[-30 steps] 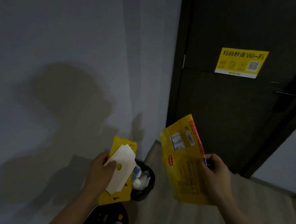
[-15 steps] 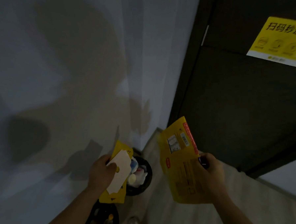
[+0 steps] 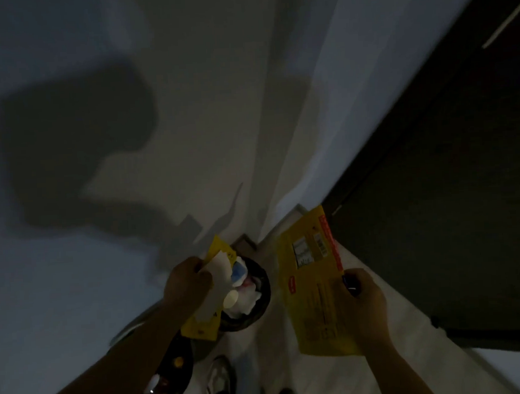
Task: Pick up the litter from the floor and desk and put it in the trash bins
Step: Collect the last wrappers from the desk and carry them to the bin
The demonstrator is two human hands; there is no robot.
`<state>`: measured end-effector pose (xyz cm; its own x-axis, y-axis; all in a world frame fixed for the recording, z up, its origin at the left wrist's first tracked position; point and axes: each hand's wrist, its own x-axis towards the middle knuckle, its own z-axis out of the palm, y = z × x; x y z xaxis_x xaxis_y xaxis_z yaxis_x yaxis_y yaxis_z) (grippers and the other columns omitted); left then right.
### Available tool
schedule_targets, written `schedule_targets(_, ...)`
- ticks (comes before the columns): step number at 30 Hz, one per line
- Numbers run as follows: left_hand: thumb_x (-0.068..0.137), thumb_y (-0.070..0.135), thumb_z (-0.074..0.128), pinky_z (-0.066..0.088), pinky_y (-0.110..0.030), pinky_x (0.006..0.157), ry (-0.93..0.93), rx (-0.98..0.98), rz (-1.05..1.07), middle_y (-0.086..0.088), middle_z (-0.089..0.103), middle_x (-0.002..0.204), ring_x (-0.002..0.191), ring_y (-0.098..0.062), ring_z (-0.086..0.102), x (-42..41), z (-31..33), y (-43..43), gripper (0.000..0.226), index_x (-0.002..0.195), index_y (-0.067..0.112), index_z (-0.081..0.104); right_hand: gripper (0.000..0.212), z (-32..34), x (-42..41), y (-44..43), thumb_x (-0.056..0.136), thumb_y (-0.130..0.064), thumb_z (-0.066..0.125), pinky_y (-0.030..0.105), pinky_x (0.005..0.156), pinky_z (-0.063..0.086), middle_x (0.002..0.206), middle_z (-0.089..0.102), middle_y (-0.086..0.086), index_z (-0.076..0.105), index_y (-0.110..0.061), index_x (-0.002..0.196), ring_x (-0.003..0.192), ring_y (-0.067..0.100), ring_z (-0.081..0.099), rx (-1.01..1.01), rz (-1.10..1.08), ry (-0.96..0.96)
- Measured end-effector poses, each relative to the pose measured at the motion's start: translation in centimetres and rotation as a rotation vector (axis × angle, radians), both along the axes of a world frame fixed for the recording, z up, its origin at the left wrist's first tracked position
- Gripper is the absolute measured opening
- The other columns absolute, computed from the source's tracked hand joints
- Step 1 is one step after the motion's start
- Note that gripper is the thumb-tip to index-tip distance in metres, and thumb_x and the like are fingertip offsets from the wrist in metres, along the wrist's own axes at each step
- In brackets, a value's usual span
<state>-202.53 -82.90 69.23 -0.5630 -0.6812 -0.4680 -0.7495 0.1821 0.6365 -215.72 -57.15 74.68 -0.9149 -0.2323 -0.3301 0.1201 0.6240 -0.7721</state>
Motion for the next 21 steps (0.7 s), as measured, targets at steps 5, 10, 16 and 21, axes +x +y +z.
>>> schedule_targets(5,0.085,0.010,0.053,0.035,-0.025,0.049,-0.072,0.029,0.094,-0.010,0.056,0.074,0.060,-0.020,0.051,-1.4,-3.0,0.6,0.005,0.080,0.009,0.055,0.016,-2.8,-4.2,-1.0,0.091,-0.010,0.060,0.014,0.060,0.036,0.087,0.058,-0.010,0.054,-0.025,0.090,0.079,0.006,0.057,0.045,0.153,-0.075)
schedule_targets(10,0.089,0.011,0.051,0.036,-0.029,0.053,-0.104,0.037,0.262,-0.010,0.055,0.073,0.060,-0.027,0.051,-1.9,-6.7,3.4,0.019,0.074,0.022,0.048,0.014,-6.7,-9.7,-2.0,0.091,-0.014,0.061,0.013,0.057,0.031,0.080,0.053,-0.011,0.052,-0.024,0.092,0.072,0.002,0.050,0.112,0.272,-0.127)
schedule_targets(16,0.085,0.015,0.055,0.044,-0.033,0.060,-0.179,0.016,0.492,-0.010,0.058,0.077,0.069,-0.027,0.056,-3.3,-12.1,7.1,0.007,0.083,0.009,0.055,0.008,-11.8,-15.2,-3.0,0.092,-0.012,0.060,0.037,0.078,0.049,0.090,0.063,0.001,0.058,-0.018,0.097,0.089,0.024,0.061,0.048,0.493,-0.131)
schedule_targets(21,0.085,0.016,0.059,0.043,-0.033,0.067,-0.215,0.015,0.552,-0.013,0.059,0.096,0.091,-0.035,0.059,-4.9,-17.0,9.0,0.024,0.107,0.006,0.055,0.008,-16.6,-17.4,-3.7,0.091,-0.011,0.061,0.028,0.071,0.047,0.087,0.065,-0.001,0.060,-0.019,0.093,0.084,0.018,0.063,0.013,0.615,-0.082)
